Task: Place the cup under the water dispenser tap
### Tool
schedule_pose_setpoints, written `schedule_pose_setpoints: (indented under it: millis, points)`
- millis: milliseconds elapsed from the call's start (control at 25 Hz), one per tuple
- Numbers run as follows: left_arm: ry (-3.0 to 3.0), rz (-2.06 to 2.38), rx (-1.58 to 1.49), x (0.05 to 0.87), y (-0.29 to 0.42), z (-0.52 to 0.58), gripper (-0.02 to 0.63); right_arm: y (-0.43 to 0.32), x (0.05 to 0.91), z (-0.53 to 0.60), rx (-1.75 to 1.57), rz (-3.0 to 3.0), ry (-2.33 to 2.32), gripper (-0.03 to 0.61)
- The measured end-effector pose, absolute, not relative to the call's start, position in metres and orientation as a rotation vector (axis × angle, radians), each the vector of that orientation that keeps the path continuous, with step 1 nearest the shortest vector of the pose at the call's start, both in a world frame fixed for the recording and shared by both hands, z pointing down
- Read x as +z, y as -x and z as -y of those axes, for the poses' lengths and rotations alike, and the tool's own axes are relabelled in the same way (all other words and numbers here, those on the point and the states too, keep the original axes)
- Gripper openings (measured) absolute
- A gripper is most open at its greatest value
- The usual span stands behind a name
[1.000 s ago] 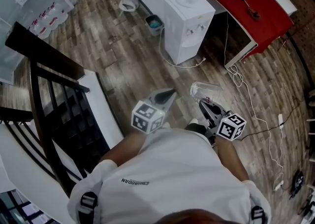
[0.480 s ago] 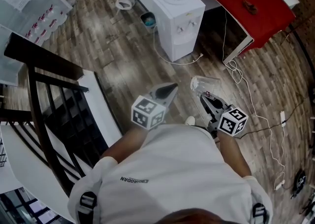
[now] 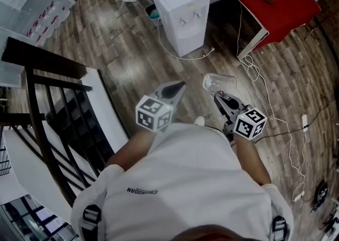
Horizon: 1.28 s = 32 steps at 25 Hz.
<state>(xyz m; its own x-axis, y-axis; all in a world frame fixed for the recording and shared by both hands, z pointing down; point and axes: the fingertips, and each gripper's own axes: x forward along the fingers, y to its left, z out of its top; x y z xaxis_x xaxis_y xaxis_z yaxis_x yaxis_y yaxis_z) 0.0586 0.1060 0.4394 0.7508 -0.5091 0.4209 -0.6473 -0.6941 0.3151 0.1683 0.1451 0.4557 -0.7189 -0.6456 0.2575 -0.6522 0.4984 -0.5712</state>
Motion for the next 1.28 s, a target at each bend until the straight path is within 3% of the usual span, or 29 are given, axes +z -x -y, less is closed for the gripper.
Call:
schedule_pose_setpoints:
  millis: [680,1280]
  points:
    - [-2.408,0.970,0.466,0.451,-0.048,-0.085,-0.003,-0.190,0.476,-0.118,1.091,2.691,-1.136,0.040]
    - [-2.423,0.900,0.453,0.470,-0.042,0.022,-0.003,-0.167,0.500,-0.037,1.040,2.547,-1.123,0.040]
